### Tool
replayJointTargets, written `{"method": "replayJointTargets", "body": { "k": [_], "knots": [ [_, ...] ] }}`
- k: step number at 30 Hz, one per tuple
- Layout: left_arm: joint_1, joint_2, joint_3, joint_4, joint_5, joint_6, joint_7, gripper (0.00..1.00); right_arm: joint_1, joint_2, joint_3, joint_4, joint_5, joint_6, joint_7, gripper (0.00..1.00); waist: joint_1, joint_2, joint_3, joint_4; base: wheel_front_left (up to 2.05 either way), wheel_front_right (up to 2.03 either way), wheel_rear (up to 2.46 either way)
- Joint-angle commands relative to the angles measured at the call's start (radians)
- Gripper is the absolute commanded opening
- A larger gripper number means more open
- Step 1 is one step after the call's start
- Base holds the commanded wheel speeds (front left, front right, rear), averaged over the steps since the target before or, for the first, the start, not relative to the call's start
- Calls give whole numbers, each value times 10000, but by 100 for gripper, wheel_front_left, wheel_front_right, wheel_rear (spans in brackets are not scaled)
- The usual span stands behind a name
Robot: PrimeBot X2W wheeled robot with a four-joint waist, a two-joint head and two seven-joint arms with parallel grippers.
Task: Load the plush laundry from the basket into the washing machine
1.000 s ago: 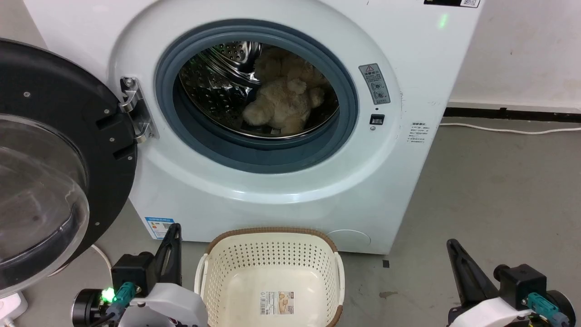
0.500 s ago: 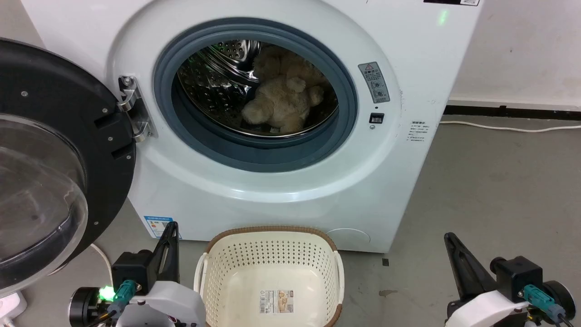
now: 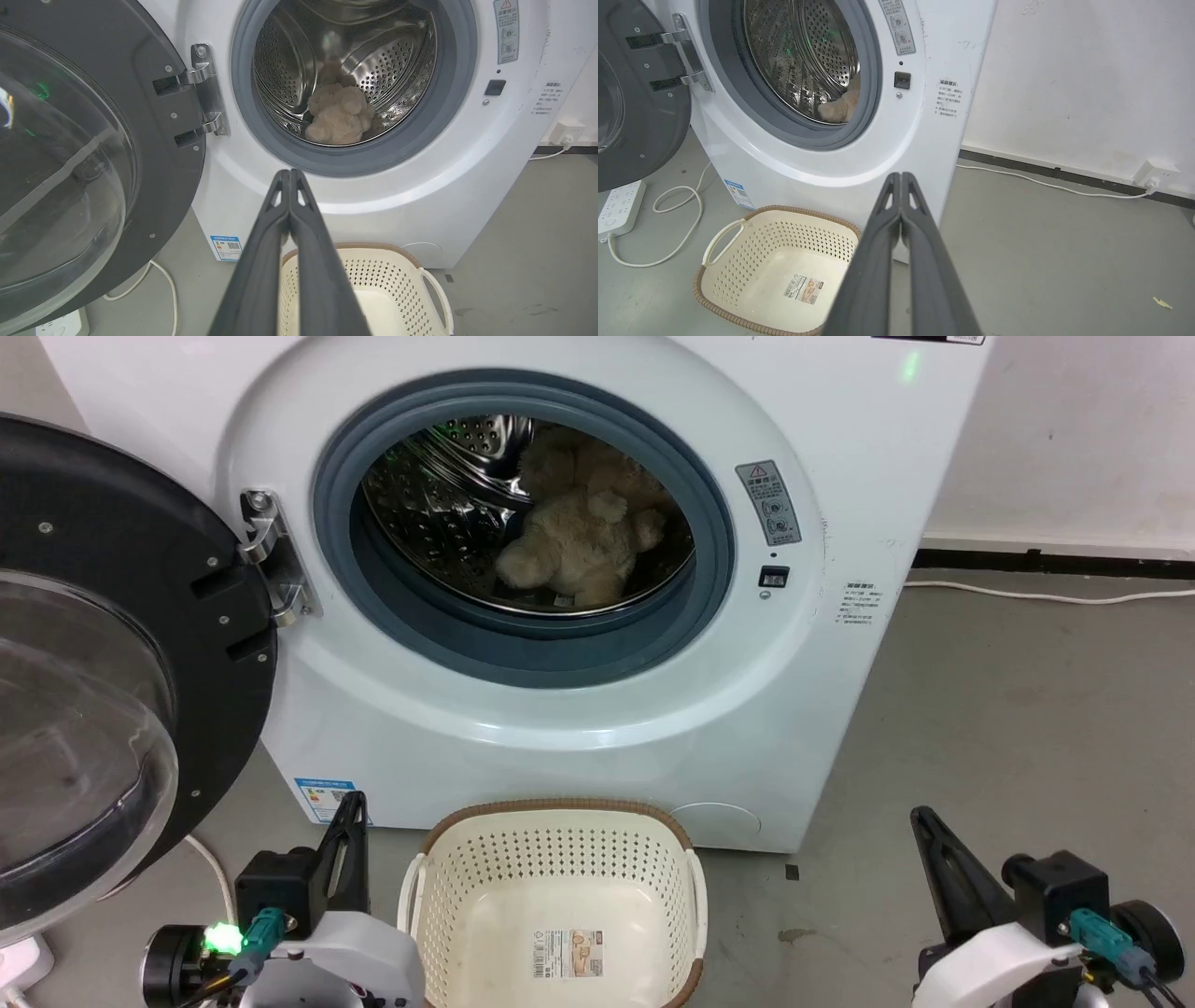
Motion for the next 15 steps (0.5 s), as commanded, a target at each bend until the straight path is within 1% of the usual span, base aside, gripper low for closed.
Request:
{"method": "replayJointTargets", "body": {
  "k": [1, 15],
  "knots": [
    [94, -126, 110, -69, 195, -106, 53, 0, -198, -2, 7, -92, -125, -7, 59, 0, 0, -1, 5, -2, 0, 0, 0],
    [95, -160, 147, -76, 250, -133, 70, 0, -212, -2, 9, -105, -147, -7, 83, 0, 0, -1, 10, -4, 0, 0, 0]
  ]
}}
